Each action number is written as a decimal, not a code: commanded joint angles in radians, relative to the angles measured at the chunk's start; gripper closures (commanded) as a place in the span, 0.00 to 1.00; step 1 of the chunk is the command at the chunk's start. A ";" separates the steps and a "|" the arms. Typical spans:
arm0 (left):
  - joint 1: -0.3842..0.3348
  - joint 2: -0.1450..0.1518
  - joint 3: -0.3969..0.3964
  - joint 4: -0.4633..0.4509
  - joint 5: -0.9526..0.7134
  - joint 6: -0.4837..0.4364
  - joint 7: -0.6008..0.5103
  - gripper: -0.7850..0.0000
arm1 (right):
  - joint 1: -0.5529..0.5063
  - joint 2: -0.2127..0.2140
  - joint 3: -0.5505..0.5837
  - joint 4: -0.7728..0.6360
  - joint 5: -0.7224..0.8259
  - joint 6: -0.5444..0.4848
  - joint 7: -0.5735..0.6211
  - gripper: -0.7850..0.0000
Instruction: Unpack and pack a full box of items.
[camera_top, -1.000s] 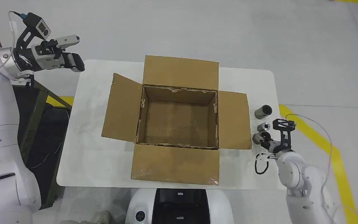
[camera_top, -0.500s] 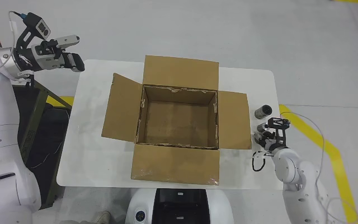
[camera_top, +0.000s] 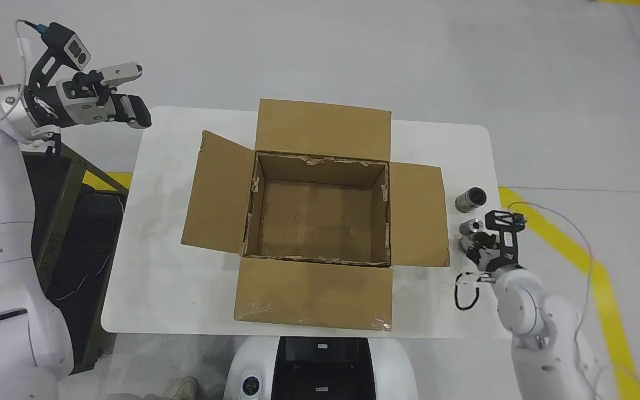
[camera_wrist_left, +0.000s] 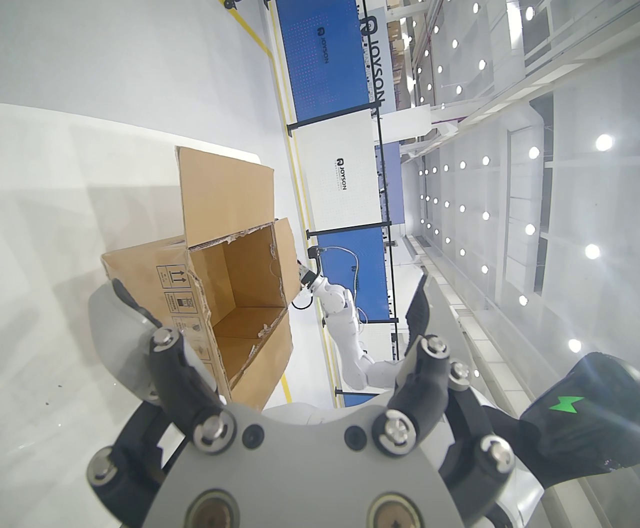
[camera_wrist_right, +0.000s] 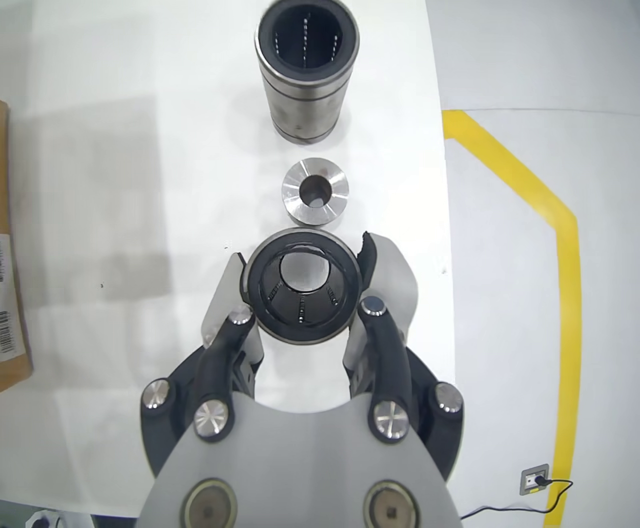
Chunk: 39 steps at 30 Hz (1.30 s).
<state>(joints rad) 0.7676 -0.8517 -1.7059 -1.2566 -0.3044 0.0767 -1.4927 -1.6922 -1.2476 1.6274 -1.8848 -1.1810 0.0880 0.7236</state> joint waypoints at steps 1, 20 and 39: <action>0.000 0.000 0.000 0.000 0.000 0.000 0.000 0.00 | -0.023 0.001 0.010 -0.040 0.005 -0.001 -0.002 1.00; 0.000 0.000 0.000 0.000 0.000 0.000 0.000 0.00 | -0.074 0.002 0.059 -0.243 0.044 0.005 -0.057 1.00; 0.000 0.000 0.000 0.000 0.000 0.000 0.000 0.00 | 0.028 -0.002 -0.082 -0.397 0.044 -0.049 -0.112 1.00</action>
<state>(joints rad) 0.7676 -0.8517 -1.7060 -1.2566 -0.3044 0.0767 -1.4927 -1.6750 -1.2492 1.5578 -2.2780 -1.1318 0.0394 0.6104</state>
